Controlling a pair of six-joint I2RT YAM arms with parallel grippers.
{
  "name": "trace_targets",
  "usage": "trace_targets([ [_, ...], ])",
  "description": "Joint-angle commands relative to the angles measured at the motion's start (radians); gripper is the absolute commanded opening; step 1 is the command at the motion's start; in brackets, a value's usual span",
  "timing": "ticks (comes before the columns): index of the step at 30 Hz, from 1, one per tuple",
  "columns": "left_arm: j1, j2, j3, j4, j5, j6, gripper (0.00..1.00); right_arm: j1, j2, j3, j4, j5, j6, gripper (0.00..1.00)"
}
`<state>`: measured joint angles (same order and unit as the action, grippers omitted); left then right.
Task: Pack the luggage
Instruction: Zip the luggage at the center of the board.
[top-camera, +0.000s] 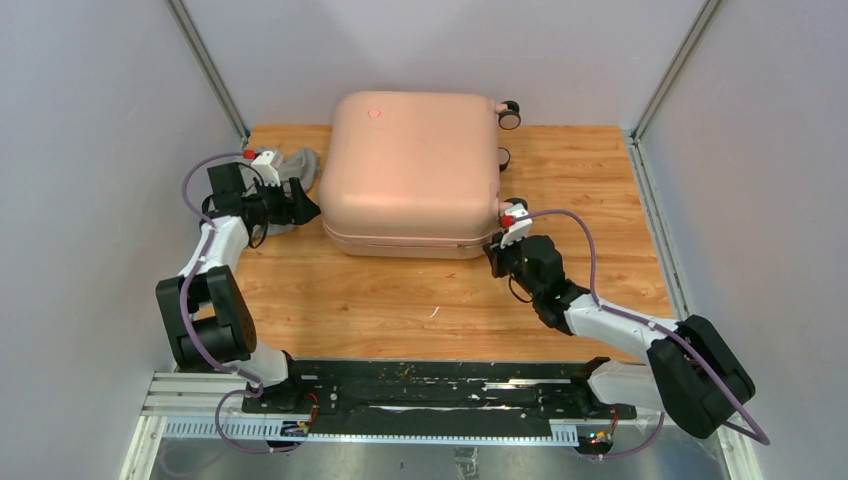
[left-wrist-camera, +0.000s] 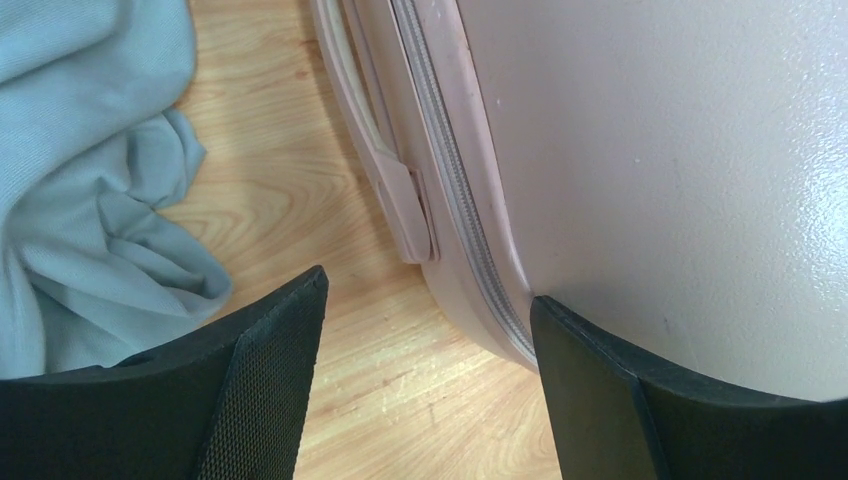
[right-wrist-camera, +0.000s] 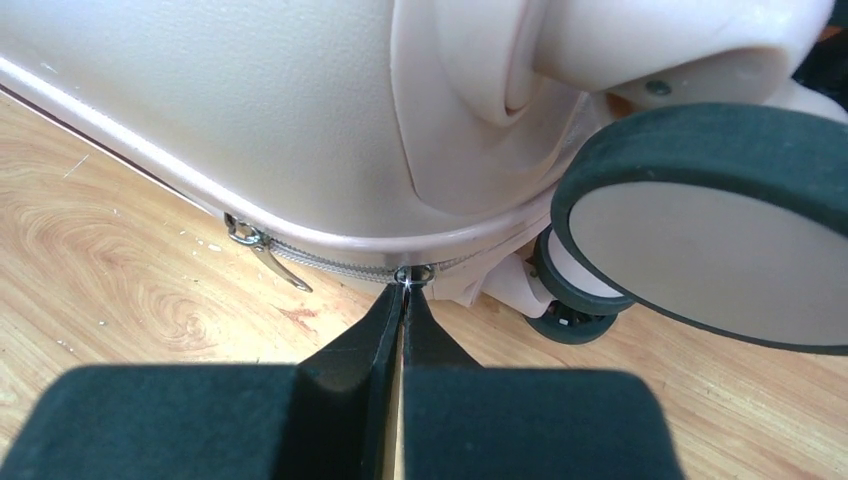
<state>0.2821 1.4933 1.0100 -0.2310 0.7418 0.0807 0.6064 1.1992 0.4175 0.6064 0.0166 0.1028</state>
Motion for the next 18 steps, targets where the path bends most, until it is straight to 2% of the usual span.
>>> trace_targets([
  [1, -0.062, 0.002, -0.056, 0.031, 0.095, -0.018, 0.8, 0.071, -0.078, 0.028, 0.022, -0.125, -0.014, 0.0],
  [9, -0.081, -0.003, -0.076, 0.04, 0.109, -0.015, 0.79, 0.113, -0.059, 0.049, -0.008, -0.158, 0.005, 0.0],
  [18, -0.116, -0.01, -0.067, 0.033, 0.104, -0.012, 0.79, 0.149, -0.025, 0.076, -0.013, -0.127, 0.005, 0.0],
])
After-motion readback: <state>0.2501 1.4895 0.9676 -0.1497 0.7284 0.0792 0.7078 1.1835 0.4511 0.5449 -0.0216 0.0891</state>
